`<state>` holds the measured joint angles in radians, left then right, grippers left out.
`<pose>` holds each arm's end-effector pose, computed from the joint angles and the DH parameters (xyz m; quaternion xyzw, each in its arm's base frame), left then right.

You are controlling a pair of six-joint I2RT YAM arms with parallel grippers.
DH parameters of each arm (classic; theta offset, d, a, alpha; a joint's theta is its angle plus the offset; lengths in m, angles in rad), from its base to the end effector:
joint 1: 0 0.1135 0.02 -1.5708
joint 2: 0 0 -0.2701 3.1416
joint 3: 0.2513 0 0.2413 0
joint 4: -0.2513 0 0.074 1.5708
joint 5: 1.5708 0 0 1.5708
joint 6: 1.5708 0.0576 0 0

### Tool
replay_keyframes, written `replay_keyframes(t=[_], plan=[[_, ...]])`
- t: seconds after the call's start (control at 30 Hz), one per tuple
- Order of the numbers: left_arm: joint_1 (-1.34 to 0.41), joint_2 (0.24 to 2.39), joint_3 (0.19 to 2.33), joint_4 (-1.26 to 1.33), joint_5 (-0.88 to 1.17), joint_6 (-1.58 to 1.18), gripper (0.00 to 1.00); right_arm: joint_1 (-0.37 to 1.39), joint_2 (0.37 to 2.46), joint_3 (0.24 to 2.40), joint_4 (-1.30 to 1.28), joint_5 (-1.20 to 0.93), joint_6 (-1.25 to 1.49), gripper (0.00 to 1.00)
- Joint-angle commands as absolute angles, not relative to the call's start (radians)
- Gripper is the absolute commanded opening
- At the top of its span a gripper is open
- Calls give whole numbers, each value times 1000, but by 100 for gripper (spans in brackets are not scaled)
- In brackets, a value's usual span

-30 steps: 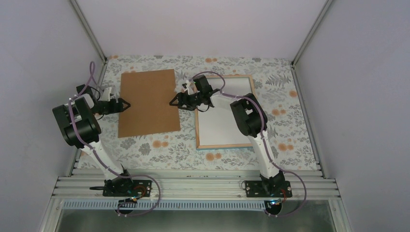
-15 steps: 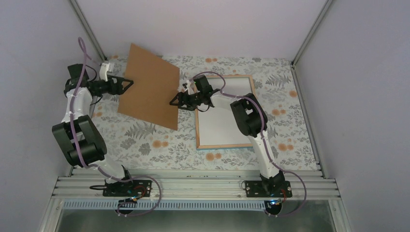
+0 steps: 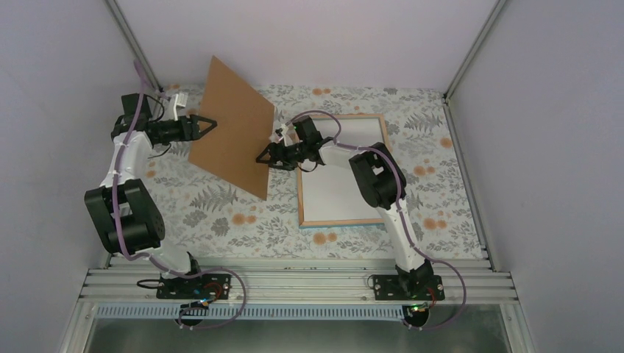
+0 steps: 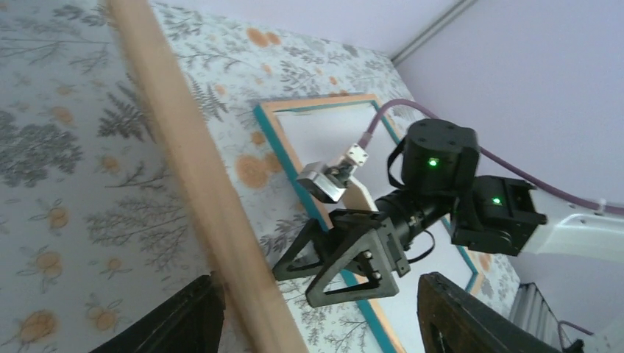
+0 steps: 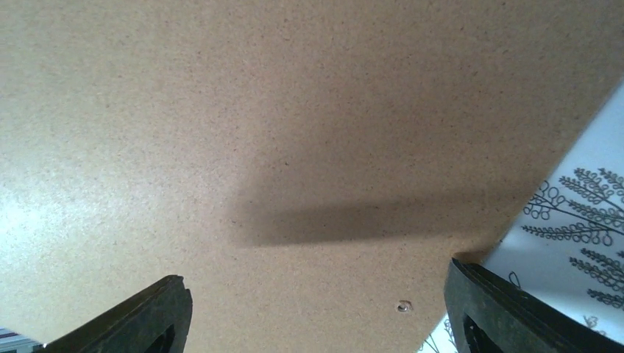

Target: Put the photo into the frame

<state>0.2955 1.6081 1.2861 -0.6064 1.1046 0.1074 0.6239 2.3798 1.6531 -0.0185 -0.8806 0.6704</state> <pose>0.3313 0.0471 0.2864 0.0890 0.8198 -0.4340 0.3629 0.3890 0.3348 0.1144 -0.1517 0.8324 0.5303 0.0542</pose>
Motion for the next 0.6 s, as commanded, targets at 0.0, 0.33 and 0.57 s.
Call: replay_keyframes(t=[0.0, 0.33, 0.57], plan=[[284, 1585, 1287, -629, 961, 48, 60, 652, 2407, 1606, -94, -868, 666, 87], [286, 1560, 1325, -723, 695, 106, 25, 641, 2345, 1617, -100, -846, 621, 89], [313, 1534, 1320, -728, 823, 135, 3, 619, 2217, 1627, -102, -832, 509, 99]])
